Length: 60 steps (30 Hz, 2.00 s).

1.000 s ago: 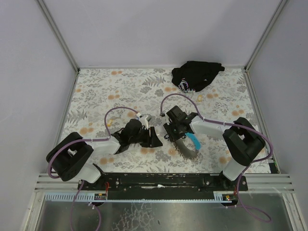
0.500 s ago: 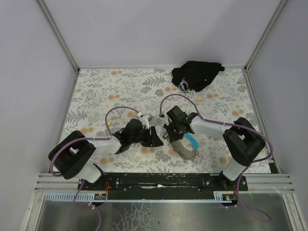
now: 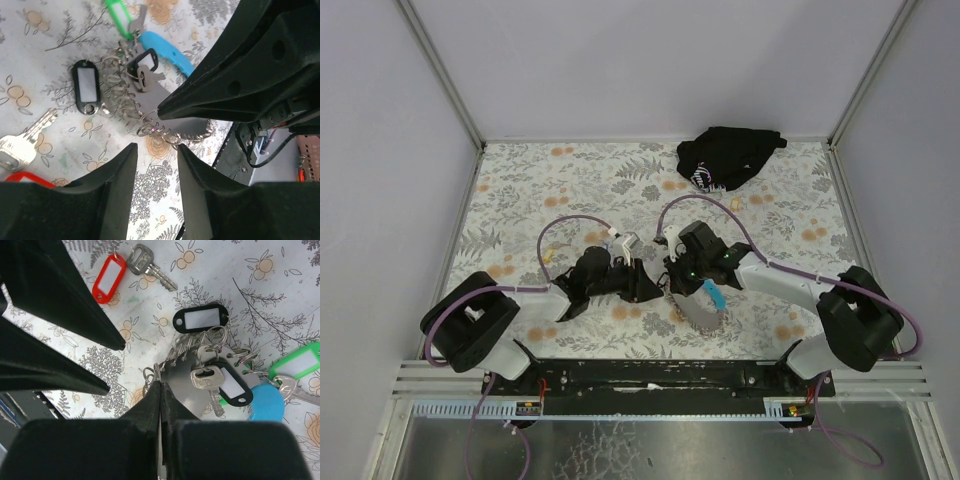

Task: Put the keys on the keyring

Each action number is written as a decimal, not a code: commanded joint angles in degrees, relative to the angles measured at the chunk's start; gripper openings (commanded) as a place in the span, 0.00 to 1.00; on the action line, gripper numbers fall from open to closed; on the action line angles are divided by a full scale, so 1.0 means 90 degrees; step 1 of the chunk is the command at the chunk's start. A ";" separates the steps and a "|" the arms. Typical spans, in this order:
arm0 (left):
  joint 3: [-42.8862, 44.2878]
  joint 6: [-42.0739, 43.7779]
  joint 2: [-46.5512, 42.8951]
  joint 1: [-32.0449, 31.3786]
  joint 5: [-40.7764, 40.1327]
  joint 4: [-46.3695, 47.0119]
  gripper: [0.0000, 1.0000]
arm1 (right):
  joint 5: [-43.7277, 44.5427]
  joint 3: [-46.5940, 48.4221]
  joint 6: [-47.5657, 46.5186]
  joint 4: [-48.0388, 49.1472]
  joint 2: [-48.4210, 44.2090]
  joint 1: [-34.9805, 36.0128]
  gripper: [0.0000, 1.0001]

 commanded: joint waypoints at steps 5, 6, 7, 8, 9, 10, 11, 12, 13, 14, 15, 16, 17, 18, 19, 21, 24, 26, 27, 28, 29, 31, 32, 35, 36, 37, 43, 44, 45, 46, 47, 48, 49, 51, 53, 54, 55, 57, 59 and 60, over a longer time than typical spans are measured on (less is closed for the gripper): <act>-0.0327 0.0382 -0.0057 0.0465 0.0926 0.1832 0.34 | -0.0459 -0.0083 -0.0560 0.0534 -0.0867 -0.0017 0.00; -0.0334 0.0455 -0.0072 0.0519 0.0993 0.1861 0.34 | -0.0505 -0.0080 -0.0595 0.0534 -0.0936 -0.0021 0.00; -0.0330 0.0548 -0.0086 0.0537 0.1074 0.1884 0.34 | -0.0570 -0.0082 -0.0651 0.0530 -0.1007 -0.0013 0.00; -0.0324 0.0660 -0.0118 0.0541 0.1140 0.1880 0.34 | -0.0628 -0.0093 -0.0698 0.0521 -0.1069 -0.0017 0.00; -0.0316 0.0770 -0.0156 0.0541 0.1192 0.1882 0.34 | -0.0651 -0.0113 -0.0725 0.0510 -0.1129 -0.0017 0.00; -0.0317 0.0864 -0.0198 0.0541 0.1244 0.1893 0.34 | -0.0678 -0.0136 -0.0756 0.0513 -0.1206 -0.0017 0.00; -0.0314 0.0949 -0.0245 0.0541 0.1309 0.1901 0.33 | -0.0699 -0.0149 -0.0793 0.0505 -0.1252 -0.0017 0.00; -0.0314 0.1025 -0.0298 0.0536 0.1365 0.1896 0.33 | -0.0711 -0.0164 -0.0822 0.0491 -0.1299 -0.0016 0.00; -0.0302 0.1111 -0.0352 0.0540 0.1396 0.1868 0.32 | -0.0717 -0.0178 -0.0843 0.0487 -0.1332 -0.0017 0.00; -0.0294 0.1190 -0.0402 0.0541 0.1426 0.1838 0.32 | -0.0727 -0.0193 -0.0870 0.0484 -0.1370 -0.0017 0.00; -0.0272 0.1269 -0.0444 0.0541 0.1463 0.1812 0.32 | -0.0734 -0.0206 -0.0869 0.0489 -0.1401 -0.0017 0.00; -0.0254 0.1322 -0.0470 0.0541 0.1482 0.1781 0.31 | -0.0742 -0.0222 -0.0882 0.0501 -0.1417 -0.0016 0.00; -0.0242 0.1375 -0.0480 0.0536 0.1499 0.1773 0.31 | -0.0763 -0.0233 -0.0891 0.0509 -0.1436 -0.0017 0.00; -0.0223 0.1411 -0.0456 0.0540 0.1501 0.1779 0.30 | -0.0793 -0.0232 -0.0909 0.0511 -0.1440 -0.0017 0.00; -0.0196 0.1441 -0.0418 0.0547 0.1509 0.1775 0.30 | -0.0820 -0.0226 -0.0912 0.0514 -0.1440 -0.0017 0.00; -0.0120 0.1470 -0.0334 0.0541 0.1559 0.1776 0.28 | -0.0844 -0.0219 -0.0913 0.0514 -0.1433 -0.0016 0.00; -0.0044 0.1464 -0.0202 0.0541 0.1709 0.1891 0.26 | -0.0873 -0.0218 -0.0925 0.0500 -0.1425 -0.0017 0.00; 0.0011 0.1492 -0.0125 0.0540 0.1814 0.1933 0.25 | -0.0892 -0.0224 -0.0932 0.0515 -0.1438 -0.0020 0.00; 0.0044 0.1511 -0.0104 0.0532 0.1872 0.1933 0.25 | -0.0911 -0.0231 -0.0923 0.0521 -0.1440 -0.0023 0.00; 0.0079 0.1530 -0.0076 0.0531 0.1932 0.1951 0.25 | -0.0925 -0.0237 -0.0924 0.0535 -0.1449 -0.0019 0.00; 0.0095 0.1547 -0.0060 0.0518 0.1976 0.1964 0.25 | -0.0936 -0.0237 -0.0929 0.0544 -0.1450 -0.0018 0.00; 0.0119 0.1591 -0.0005 0.0500 0.1967 0.1953 0.25 | -0.0950 -0.0228 -0.0931 0.0533 -0.1450 -0.0020 0.00; 0.0139 0.1605 0.0015 0.0493 0.1981 0.1945 0.25 | -0.0968 -0.0229 -0.0941 0.0535 -0.1450 -0.0018 0.00; 0.0205 0.1623 0.0121 0.0474 0.2018 0.1947 0.25 | -0.1038 -0.0219 -0.0944 0.0547 -0.1449 -0.0017 0.00; 0.0232 0.1640 0.0155 0.0466 0.2026 0.1925 0.25 | -0.1051 -0.0224 -0.0940 0.0569 -0.1450 -0.0020 0.00; 0.0258 0.1642 0.0201 0.0456 0.2023 0.1912 0.25 | -0.1068 -0.0215 -0.0942 0.0569 -0.1450 -0.0023 0.00; 0.0352 0.1677 0.0352 0.0419 0.2079 0.1858 0.23 | -0.1167 -0.0226 -0.0950 0.0613 -0.1430 -0.0022 0.00; 0.0358 0.1693 0.0358 0.0403 0.2095 0.1846 0.22 | -0.1171 -0.0230 -0.0949 0.0617 -0.1424 -0.0020 0.00; 0.0371 0.1718 0.0374 0.0381 0.2119 0.1838 0.22 | -0.1179 -0.0229 -0.0943 0.0618 -0.1421 -0.0021 0.00; 0.0380 0.1748 0.0381 0.0371 0.2142 0.1804 0.20 | -0.1179 -0.0233 -0.0942 0.0632 -0.1421 -0.0018 0.00; 0.0395 0.1768 0.0385 0.0361 0.2160 0.1771 0.19 | -0.1176 -0.0234 -0.0946 0.0640 -0.1423 -0.0017 0.00; 0.0391 0.1790 0.0396 0.0344 0.2179 0.1748 0.17 | -0.1165 -0.0230 -0.0948 0.0658 -0.1437 -0.0017 0.00; 0.0379 0.1801 0.0390 0.0345 0.2205 0.1752 0.15 | -0.1142 -0.0234 -0.0943 0.0675 -0.1460 -0.0020 0.00; 0.0369 0.1820 0.0373 0.0346 0.2234 0.1748 0.11 | -0.1078 -0.0251 -0.0948 0.0692 -0.1523 -0.0022 0.00; 0.0331 0.1829 0.0333 0.0345 0.2222 0.1757 0.05 | -0.1011 -0.0274 -0.0944 0.0711 -0.1602 -0.0017 0.00; 0.0318 0.1831 0.0305 0.0348 0.2211 0.1767 0.01 | -0.0988 -0.0294 -0.0938 0.0730 -0.1640 -0.0017 0.00; 0.0305 0.1825 0.0276 0.0346 0.2206 0.1789 0.00 | -0.0978 -0.0310 -0.0925 0.0745 -0.1682 -0.0017 0.00; 0.0243 0.1745 0.0200 0.0346 0.2164 0.1895 0.00 | -0.0969 -0.0348 -0.0910 0.0779 -0.1793 -0.0018 0.00; 0.0160 0.1644 0.0111 0.0344 0.2073 0.2084 0.00 | -0.0944 -0.0421 -0.0824 0.0872 -0.1930 -0.0025 0.03; 0.0107 0.1584 0.0079 0.0355 0.2012 0.2180 0.00 | -0.0943 -0.0471 -0.0770 0.0940 -0.2025 -0.0039 0.05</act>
